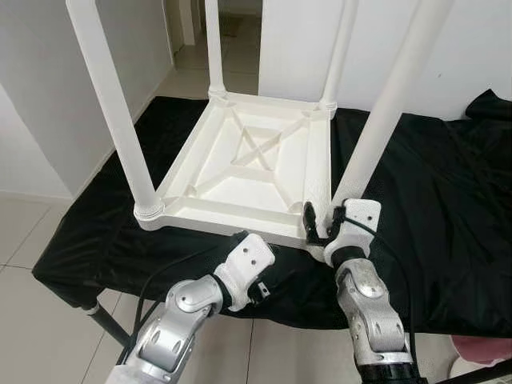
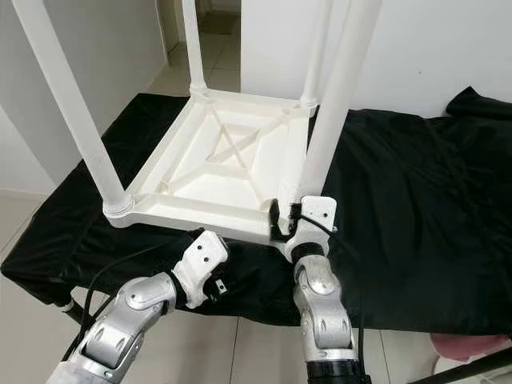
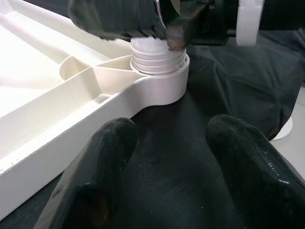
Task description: Building children table
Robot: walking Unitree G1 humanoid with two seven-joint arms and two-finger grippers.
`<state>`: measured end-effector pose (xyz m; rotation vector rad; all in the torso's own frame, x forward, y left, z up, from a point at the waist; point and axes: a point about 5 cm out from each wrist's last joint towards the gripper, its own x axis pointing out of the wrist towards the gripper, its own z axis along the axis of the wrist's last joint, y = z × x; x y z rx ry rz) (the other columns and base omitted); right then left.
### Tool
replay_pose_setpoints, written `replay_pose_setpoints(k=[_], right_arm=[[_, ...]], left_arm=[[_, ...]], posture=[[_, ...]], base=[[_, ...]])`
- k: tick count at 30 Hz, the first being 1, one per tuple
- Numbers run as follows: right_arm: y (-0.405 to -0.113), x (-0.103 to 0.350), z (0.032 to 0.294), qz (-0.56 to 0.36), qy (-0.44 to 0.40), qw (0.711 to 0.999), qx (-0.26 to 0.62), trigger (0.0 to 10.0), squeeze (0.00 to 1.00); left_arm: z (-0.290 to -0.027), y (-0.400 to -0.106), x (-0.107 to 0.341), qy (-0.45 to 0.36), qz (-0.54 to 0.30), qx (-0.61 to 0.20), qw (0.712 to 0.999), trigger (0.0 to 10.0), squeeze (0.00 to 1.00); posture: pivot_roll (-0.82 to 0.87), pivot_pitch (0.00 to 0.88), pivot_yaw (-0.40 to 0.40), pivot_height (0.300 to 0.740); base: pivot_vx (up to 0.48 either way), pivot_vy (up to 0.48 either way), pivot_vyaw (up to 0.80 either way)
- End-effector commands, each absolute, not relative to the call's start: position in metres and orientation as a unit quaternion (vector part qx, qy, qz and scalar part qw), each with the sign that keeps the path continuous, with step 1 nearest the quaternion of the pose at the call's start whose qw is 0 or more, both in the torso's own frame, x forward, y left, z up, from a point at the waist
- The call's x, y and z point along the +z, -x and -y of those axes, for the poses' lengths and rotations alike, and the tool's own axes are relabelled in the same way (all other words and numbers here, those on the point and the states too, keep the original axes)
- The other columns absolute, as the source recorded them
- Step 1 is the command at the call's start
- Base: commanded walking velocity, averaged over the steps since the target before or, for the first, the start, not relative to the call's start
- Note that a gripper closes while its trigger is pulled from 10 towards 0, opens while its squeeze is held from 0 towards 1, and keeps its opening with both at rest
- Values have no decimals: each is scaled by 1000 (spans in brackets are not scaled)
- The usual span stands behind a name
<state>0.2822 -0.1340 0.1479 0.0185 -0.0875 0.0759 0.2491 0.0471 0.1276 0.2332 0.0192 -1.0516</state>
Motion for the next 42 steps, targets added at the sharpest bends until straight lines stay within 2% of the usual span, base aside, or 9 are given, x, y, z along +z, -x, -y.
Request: replay_pose_setpoints(k=[1,21,24,27,28,35,39,40,42], right_arm=[[-280,147,133,43,-6,998,48,10000,0],[-304,134,156,11,44,952,302,10000,0],[-311,130,153,0,64,942,330,4392,0],[-312,128,153,-3,66,939,338,3216,0],[-313,127,154,-5,68,938,341,157,0],[-314,122,160,-11,70,938,340,0,0],[-314,121,160,-13,68,938,340,1373,0],[-313,120,161,-15,61,940,336,10000,0],[-312,118,161,-18,57,944,323,10000,0]], left_arm=[[-48,-250,127,-114,-10,-486,867,10000,0],[-48,-253,129,-115,-7,-483,868,10000,0],[-47,-255,131,-115,-5,-483,868,10000,0],[-47,-255,132,-114,-4,-483,868,10000,0],[-47,-256,132,-115,-3,-482,869,10000,0],[-48,-257,132,-116,-2,-479,870,10000,0],[-47,-257,132,-115,-2,-480,870,10000,0],[-47,-256,132,-115,-2,-480,870,10000,0],[-47,-256,132,-115,-3,-481,869,10000,0]], posture=[[20,17,-10,740],[19,14,13,740],[20,17,18,740],[22,18,18,740],[22,18,18,740],[24,27,16,740],[21,29,17,740],[20,29,18,740],[17,32,17,740]], base=[[0,0,0],[0,0,0],[0,0,0],[0,0,0],[0,0,0],[0,0,0],[0,0,0],[0,0,0],[0,0,0]])
